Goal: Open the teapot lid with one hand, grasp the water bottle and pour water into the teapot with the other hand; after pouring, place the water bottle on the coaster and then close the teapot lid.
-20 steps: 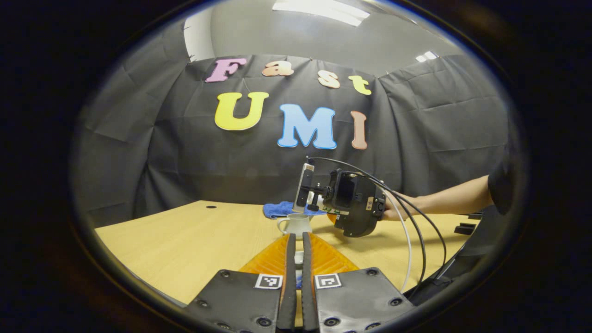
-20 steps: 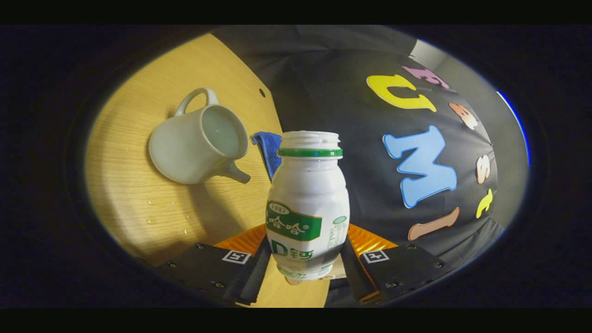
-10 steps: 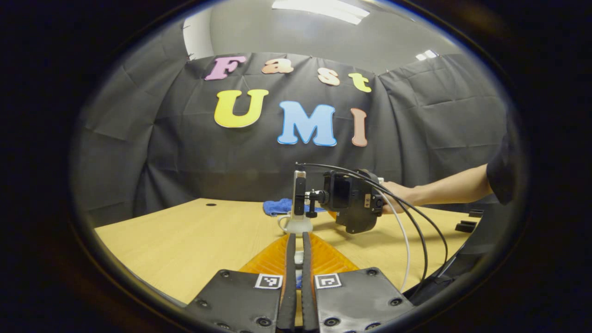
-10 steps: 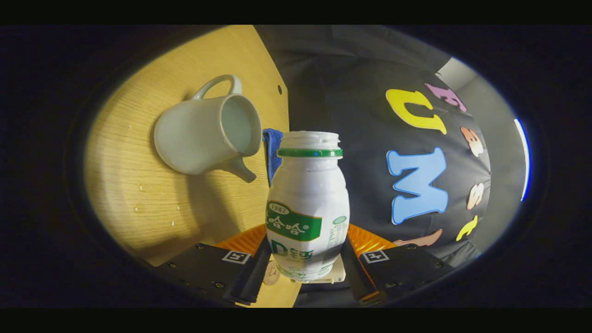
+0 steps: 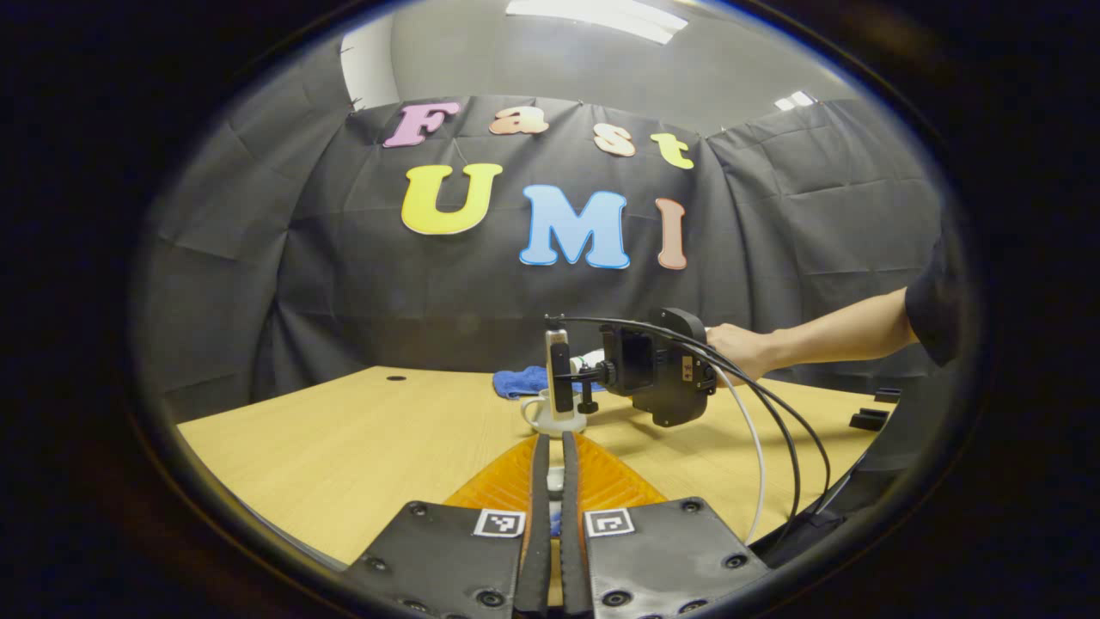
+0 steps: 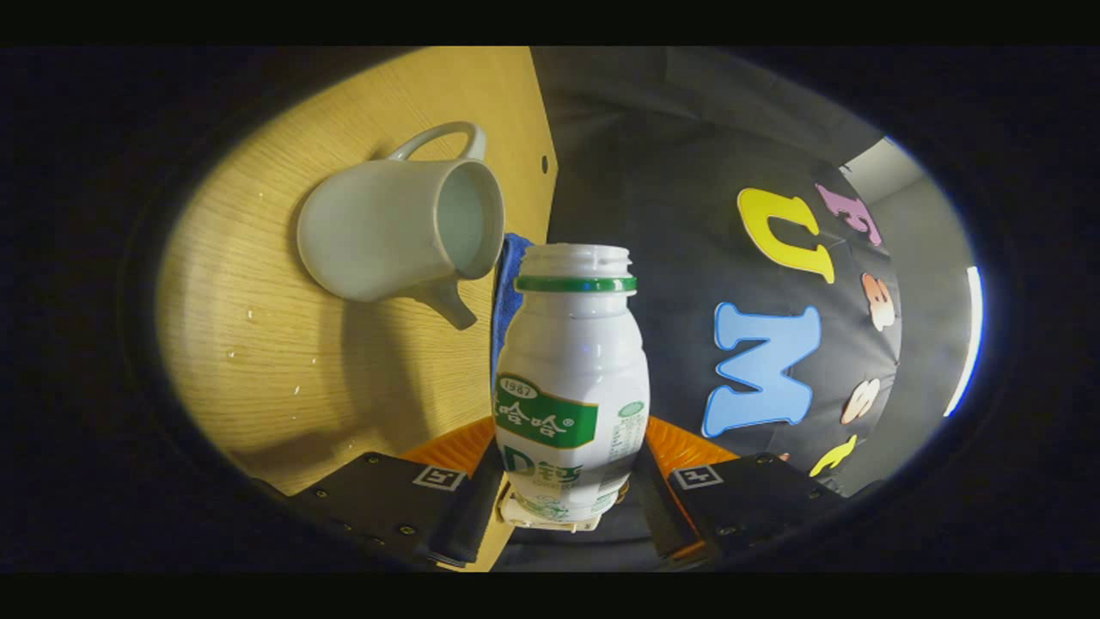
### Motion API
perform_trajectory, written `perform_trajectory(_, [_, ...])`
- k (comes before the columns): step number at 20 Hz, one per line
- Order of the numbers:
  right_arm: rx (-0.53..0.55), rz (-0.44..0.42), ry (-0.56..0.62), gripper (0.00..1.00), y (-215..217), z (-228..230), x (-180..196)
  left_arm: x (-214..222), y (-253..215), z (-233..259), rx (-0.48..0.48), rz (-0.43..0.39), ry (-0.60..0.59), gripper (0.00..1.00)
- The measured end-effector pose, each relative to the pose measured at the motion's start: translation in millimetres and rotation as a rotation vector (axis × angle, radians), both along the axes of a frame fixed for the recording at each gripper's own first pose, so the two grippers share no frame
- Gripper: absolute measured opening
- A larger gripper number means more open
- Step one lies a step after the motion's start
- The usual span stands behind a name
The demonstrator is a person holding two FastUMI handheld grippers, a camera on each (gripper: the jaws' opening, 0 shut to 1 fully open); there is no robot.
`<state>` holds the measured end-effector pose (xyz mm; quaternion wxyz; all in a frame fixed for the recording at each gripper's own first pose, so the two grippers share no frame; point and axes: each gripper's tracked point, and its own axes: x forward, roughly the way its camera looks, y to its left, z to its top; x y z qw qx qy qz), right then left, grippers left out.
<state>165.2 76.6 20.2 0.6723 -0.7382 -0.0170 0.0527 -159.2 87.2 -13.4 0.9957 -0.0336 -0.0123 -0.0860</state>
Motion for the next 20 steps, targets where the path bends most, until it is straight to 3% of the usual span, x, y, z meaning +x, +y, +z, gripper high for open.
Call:
perform_trajectory(1, [-0.008,0.005,-0.003,0.72,0.8,1.2,0.2,0.6,-1.4,-1.4,-0.006,-0.004,0.005,0.15])
perform_trajectory(2, [-0.02,0.011,-0.008,0.72,1.7,2.0,0.1,1.1,-0.8,0.0,-0.008,-0.003,0.008,0.11])
perform_trajectory(4, [-0.04,0.014,-0.021,0.72,1.6,5.0,0.8,0.7,0.6,-0.3,-0.006,0.001,0.008,0.15])
perform_trajectory(8, [-0.079,0.016,-0.03,0.72,2.0,8.0,1.3,0.6,0.0,-1.8,-0.008,-0.001,0.008,0.11])
perform_trajectory(9, [-0.09,0.017,-0.034,0.72,2.4,9.5,1.9,0.5,-0.5,-4.2,-0.007,-0.003,0.013,0.15])
perform_trajectory(13, [-0.123,0.026,-0.06,0.72,3.3,15.0,4.0,1.5,2.4,-3.8,-0.011,0.003,0.016,0.12])
perform_trajectory(15, [-0.135,0.03,-0.067,0.73,5.6,19.9,5.1,0.9,4.1,-3.2,-0.012,0.006,0.014,0.15])
perform_trajectory(16, [-0.142,0.03,-0.07,0.72,6.1,21.8,5.3,1.0,4.6,-2.5,-0.012,0.006,0.013,0.11])
perform_trajectory(18, [-0.147,0.034,-0.075,0.72,6.5,22.7,4.5,1.3,4.4,-3.0,-0.011,0.006,0.013,0.15])
perform_trajectory(20, [-0.155,0.036,-0.078,0.72,7.3,23.7,5.0,1.7,4.6,-1.8,-0.011,0.005,0.013,0.11])
